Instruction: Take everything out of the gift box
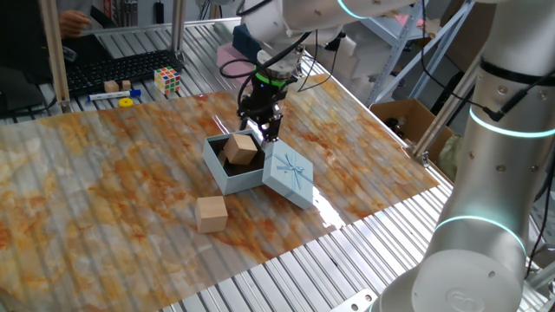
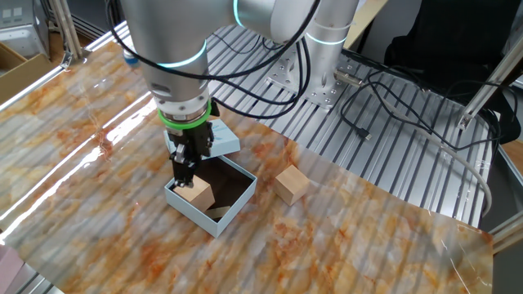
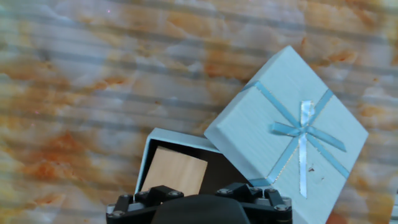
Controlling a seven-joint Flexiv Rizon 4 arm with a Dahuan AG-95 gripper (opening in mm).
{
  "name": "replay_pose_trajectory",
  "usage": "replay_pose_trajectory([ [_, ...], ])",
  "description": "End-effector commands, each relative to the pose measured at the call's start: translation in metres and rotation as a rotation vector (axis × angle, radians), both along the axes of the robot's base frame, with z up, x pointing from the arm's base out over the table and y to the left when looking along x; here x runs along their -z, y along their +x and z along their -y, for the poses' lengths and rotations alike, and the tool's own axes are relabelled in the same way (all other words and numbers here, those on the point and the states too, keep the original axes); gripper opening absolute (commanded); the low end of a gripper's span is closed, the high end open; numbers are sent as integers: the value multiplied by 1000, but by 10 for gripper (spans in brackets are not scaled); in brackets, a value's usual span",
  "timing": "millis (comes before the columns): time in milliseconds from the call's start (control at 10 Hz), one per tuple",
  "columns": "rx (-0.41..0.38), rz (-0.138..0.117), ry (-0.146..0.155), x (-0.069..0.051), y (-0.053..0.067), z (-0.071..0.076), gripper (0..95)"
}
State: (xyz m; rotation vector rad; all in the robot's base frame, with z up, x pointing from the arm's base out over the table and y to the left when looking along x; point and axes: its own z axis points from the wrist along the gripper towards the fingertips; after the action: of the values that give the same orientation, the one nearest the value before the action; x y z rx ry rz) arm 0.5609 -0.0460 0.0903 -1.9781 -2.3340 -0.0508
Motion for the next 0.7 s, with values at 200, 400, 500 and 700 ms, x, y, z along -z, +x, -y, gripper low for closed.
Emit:
replay_pose_trajectory([
  [200,12,8,-4,4,-2,-1,760],
  [400,14,8,-6,7,-2,-2,760],
  [500,12,6,-6,8,-1,-3,760],
  [700,14,5,-8,11,0,-5,760],
])
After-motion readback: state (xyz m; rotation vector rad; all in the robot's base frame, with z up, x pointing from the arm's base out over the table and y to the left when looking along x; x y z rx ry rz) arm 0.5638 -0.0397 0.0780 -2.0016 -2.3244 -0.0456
